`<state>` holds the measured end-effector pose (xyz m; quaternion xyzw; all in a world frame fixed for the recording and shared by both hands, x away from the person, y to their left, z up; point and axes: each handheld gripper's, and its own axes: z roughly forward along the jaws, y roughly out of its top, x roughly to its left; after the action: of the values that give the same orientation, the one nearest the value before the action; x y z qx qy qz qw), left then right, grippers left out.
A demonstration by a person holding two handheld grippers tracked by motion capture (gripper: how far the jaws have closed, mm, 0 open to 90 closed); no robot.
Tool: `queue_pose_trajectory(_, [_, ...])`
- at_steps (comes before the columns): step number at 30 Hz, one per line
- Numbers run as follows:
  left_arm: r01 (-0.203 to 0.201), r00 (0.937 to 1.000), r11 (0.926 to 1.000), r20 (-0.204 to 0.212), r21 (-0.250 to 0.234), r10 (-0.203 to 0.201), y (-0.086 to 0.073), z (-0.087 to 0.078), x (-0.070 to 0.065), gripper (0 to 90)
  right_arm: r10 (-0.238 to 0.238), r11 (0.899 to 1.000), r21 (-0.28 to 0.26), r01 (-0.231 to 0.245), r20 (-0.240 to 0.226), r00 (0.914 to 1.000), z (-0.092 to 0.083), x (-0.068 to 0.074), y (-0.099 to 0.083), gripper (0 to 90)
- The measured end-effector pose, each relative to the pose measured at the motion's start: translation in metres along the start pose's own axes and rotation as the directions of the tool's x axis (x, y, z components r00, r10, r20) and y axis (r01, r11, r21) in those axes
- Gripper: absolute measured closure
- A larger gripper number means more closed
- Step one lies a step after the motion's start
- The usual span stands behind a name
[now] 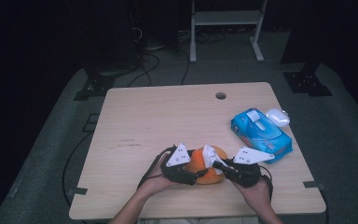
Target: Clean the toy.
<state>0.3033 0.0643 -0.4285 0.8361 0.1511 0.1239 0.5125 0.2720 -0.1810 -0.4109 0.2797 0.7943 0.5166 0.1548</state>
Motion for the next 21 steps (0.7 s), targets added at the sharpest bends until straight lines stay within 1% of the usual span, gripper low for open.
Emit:
queue_pose_trajectory(1, [0.000,1.0000,1.0000,0.008,-0.003,0.000,-0.001,-0.001,0.000,25.3,0.019,1.000,-0.002,-0.019,0.000,0.9998,-0.001,-0.005,-0.002,83.4])
queue_pose_trajectory(2, [0.003,0.9999,1.0000,0.011,-0.007,-0.003,-0.001,-0.001,0.000,24.9,0.049,0.999,-0.002,-0.049,0.001,0.9988,-0.001,-0.009,-0.006,83.4])
queue_pose_trajectory(4, [0.002,1.0000,1.0000,0.005,-0.007,-0.002,-0.001,0.000,0.000,25.1,0.078,0.997,-0.002,-0.078,0.026,0.9966,-0.004,-0.016,-0.009,83.4])
queue_pose_trajectory(5, [0.005,1.0000,1.0000,0.000,-0.008,-0.005,-0.001,0.001,0.000,25.5,0.087,0.996,-0.006,-0.087,0.023,0.9960,-0.005,-0.017,-0.009,83.3])
queue_pose_trajectory(6, [0.006,1.0000,1.0000,-0.005,-0.004,-0.006,0.000,0.002,0.000,25.7,0.081,0.997,-0.009,-0.080,0.020,0.9965,-0.005,-0.014,-0.008,83.3])
queue_pose_trajectory(7, [0.007,0.9999,1.0000,-0.009,0.001,-0.007,0.000,0.002,-0.001,25.8,0.069,0.998,-0.013,-0.069,0.005,0.9976,-0.004,-0.010,-0.006,83.2])
queue_pose_trajectory(8, [0.004,1.0000,1.0000,-0.009,0.005,-0.004,-0.001,0.002,-0.001,25.8,0.060,0.998,-0.018,-0.060,-0.022,0.9980,-0.003,-0.005,-0.004,83.0])
queue_pose_trajectory(9, [-0.002,1.0000,0.9999,-0.006,0.010,0.002,-0.001,0.002,-0.001,25.8,0.041,0.999,-0.018,-0.042,-0.040,0.9984,0.000,0.000,-0.003,82.8])
queue_pose_trajectory(11, [-0.007,1.0000,0.9999,0.001,0.013,0.007,-0.002,0.001,0.000,25.8,0.031,0.999,-0.009,-0.032,-0.062,0.9976,0.003,0.006,0.000,82.7])
queue_pose_trajectory(13, [-0.004,1.0000,1.0000,0.007,0.009,0.004,-0.003,0.000,0.001,26.0,0.025,1.000,0.002,-0.024,-0.050,0.9984,0.003,0.005,0.002,83.1])
queue_pose_trajectory(15, [-0.003,1.0000,1.0000,0.009,0.005,0.003,-0.003,0.000,0.000,26.1,0.041,0.999,0.006,-0.041,-0.020,0.9990,-0.001,0.000,0.002,83.1])
queue_pose_trajectory(17, [-0.007,1.0000,1.0000,0.004,0.005,0.007,-0.001,0.000,-0.002,26.1,0.078,0.997,0.012,-0.078,0.019,0.9968,-0.004,-0.008,-0.001,83.3])
queue_pose_trajectory(18, [-0.017,0.9999,0.9998,0.003,0.007,0.017,0.000,0.001,-0.003,26.1,0.106,0.994,0.005,-0.106,0.017,0.9942,-0.006,-0.012,-0.002,83.3])
queue_pose_trajectory(19, [-0.026,0.9997,0.9996,0.002,0.007,0.026,0.000,0.002,-0.004,26.2,0.114,0.993,0.001,-0.114,0.008,0.9934,-0.006,-0.011,-0.002,83.3])
queue_pose_trajectory(20, [-0.044,0.9990,0.9990,0.000,0.010,0.044,0.001,0.002,-0.007,26.6,0.106,0.994,0.001,-0.106,0.004,0.9943,-0.006,-0.009,-0.001,83.2])
queue_pose_trajectory(21, [-0.055,0.9985,0.9984,0.003,0.013,0.055,0.002,0.003,-0.008,26.7,0.089,0.996,-0.003,-0.089,-0.019,0.9959,-0.004,-0.003,0.001,83.2])
